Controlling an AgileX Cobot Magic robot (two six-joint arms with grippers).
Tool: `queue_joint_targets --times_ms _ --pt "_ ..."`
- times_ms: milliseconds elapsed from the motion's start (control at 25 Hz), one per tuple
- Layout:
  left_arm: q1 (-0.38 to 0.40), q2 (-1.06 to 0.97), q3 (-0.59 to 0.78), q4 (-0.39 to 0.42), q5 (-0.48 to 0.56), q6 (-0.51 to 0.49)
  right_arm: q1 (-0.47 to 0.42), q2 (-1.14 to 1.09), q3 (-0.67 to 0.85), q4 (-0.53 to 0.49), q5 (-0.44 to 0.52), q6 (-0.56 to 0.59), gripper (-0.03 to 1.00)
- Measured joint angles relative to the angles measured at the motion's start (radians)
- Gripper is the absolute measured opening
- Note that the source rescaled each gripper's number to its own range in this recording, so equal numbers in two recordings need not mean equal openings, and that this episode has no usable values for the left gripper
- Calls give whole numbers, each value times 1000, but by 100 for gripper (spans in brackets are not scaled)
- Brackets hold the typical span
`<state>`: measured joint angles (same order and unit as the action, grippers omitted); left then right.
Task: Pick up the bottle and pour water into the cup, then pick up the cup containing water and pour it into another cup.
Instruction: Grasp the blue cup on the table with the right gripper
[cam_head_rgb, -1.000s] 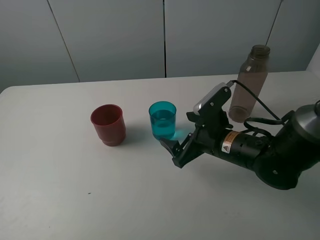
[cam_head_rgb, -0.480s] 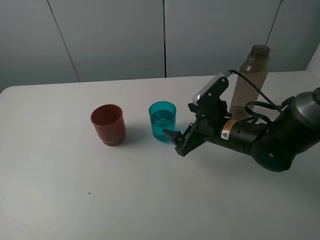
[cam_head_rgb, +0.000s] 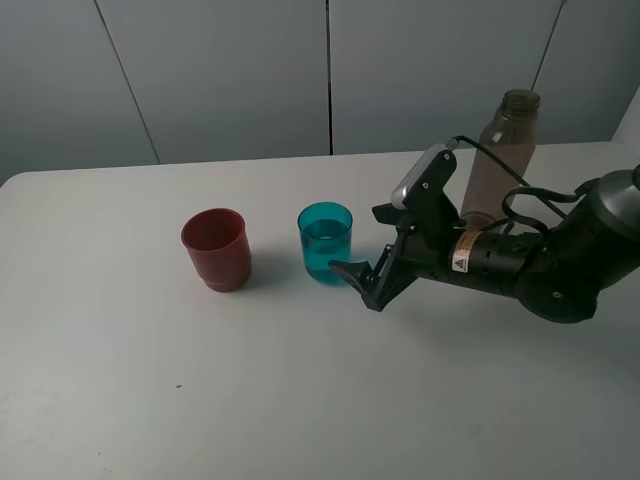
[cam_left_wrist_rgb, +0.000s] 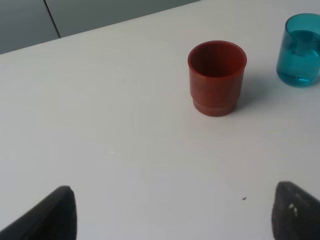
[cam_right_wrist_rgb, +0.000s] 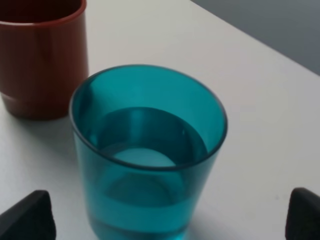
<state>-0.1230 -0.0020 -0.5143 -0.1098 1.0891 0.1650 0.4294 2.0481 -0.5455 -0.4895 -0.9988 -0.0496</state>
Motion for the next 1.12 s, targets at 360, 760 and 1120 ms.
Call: queue_joint_targets --times_ms 360,760,1120 --pt "0 0 0 0 0 0 0 86 -68 -20 -34 4 100" --pt "0 0 0 0 0 0 0 138 -133 -48 -25 4 100" --pt "0 0 0 0 0 -3 0 141 -181 -58 5 14 100"
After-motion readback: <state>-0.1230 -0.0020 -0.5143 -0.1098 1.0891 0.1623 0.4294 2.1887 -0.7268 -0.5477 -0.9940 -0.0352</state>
